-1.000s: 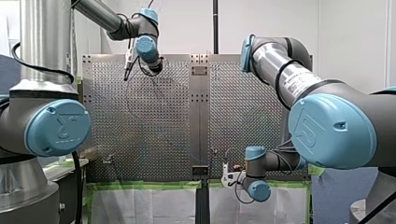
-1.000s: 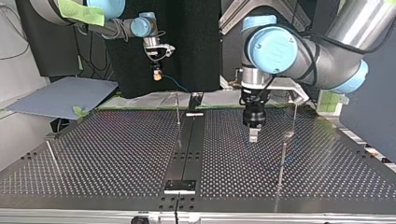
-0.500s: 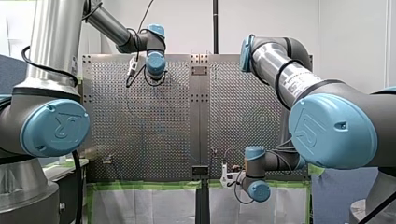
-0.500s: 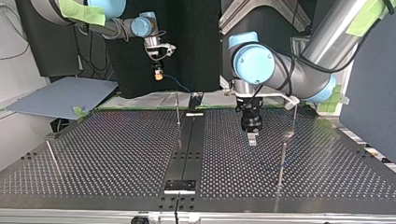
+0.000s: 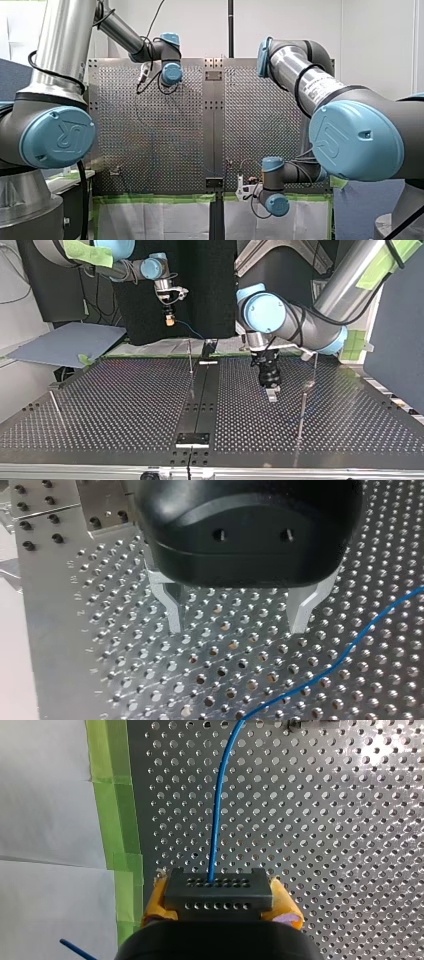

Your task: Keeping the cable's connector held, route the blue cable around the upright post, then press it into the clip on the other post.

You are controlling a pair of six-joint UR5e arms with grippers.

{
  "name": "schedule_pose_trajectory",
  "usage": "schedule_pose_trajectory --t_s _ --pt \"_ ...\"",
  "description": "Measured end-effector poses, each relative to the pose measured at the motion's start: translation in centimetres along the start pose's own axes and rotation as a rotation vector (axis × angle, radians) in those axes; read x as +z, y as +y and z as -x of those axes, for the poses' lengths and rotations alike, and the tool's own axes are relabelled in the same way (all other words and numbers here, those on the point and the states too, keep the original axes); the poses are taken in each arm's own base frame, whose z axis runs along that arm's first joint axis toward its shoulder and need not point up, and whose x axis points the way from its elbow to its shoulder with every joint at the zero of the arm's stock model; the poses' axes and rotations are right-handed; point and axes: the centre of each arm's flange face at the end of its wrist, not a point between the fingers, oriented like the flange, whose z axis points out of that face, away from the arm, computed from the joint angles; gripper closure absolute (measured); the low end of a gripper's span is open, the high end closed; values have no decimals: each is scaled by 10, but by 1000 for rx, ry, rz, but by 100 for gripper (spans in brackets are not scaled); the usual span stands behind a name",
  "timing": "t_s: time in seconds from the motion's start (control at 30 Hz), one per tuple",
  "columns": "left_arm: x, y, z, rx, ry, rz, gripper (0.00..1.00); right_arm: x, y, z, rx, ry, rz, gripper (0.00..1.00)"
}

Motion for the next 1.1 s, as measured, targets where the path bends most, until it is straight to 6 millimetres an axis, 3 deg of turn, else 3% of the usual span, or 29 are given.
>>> schedule_pose_trajectory --t_s 0.37,0.63,0.87,1.1 --pt "14 -29 -16 0 -41 16 0 0 0 0 0 1 -4 100" --pt "21 -33 -12 -30 -82 43 0 0 0 0 0 1 -5 100" --pt "31 -44 -35 37 -40 92 0 0 -1 0 0 1 -5 100" --pt "35 -42 -42 91 -13 163 0 0 -1 0 0 2 -5 100"
